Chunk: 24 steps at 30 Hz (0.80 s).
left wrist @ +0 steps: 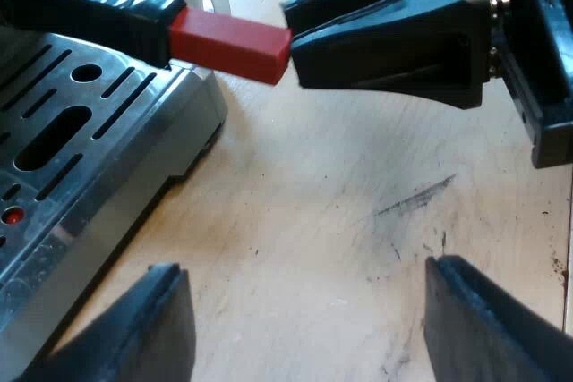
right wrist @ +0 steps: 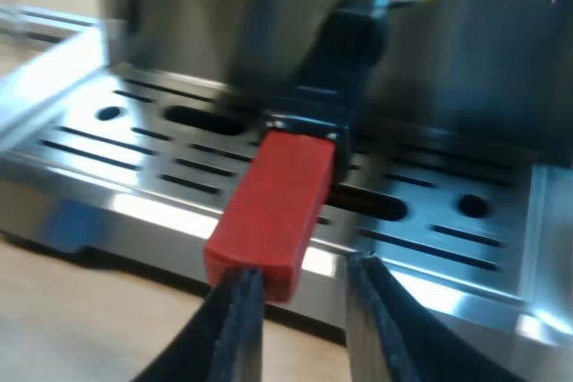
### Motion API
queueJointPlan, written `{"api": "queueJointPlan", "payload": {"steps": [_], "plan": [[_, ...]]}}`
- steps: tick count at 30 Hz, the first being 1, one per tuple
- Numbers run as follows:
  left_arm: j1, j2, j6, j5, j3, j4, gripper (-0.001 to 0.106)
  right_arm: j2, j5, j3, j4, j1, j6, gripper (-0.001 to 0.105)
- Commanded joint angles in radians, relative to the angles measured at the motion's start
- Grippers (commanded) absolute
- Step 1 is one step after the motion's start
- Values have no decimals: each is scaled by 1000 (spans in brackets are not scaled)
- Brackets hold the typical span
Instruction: Grind coffee beans and then tamp
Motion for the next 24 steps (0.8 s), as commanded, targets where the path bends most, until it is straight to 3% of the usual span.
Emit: {"api": "queueJointPlan", "payload": {"steps": [1,15,16,24], "plan": [[-6,0,-16,13,-2,-19,58,-5,92,-8,40,36,-1,25],[-6,0,-16,37,-20,-28,58,-34,170,-8,73,188,45,25],[-6,0,-16,38,-30,-26,58,-86,217,-8,73,242,45,25],[-6,-25,-16,57,-34,-24,58,-156,273,-8,73,285,45,35]]}}
